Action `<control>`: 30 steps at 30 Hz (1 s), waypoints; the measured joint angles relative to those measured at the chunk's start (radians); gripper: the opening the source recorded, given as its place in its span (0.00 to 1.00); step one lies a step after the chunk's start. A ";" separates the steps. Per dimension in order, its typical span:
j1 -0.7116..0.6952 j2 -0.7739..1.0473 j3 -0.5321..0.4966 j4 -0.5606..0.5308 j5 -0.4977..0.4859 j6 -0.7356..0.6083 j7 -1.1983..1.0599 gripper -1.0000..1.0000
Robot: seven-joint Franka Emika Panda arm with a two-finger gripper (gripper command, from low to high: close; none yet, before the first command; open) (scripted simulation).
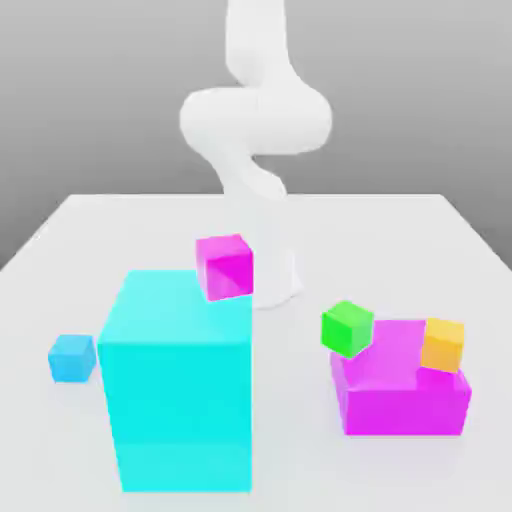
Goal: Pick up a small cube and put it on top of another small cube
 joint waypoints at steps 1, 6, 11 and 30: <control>-0.027 0.024 0.006 -0.014 -0.013 0.015 0.030 0.50; -0.153 0.136 0.024 -0.077 -0.072 0.082 0.168 0.50; -0.268 0.249 0.024 -0.139 -0.126 0.146 0.300 0.50; -0.578 0.656 -0.126 -0.378 -0.162 0.404 0.681 0.50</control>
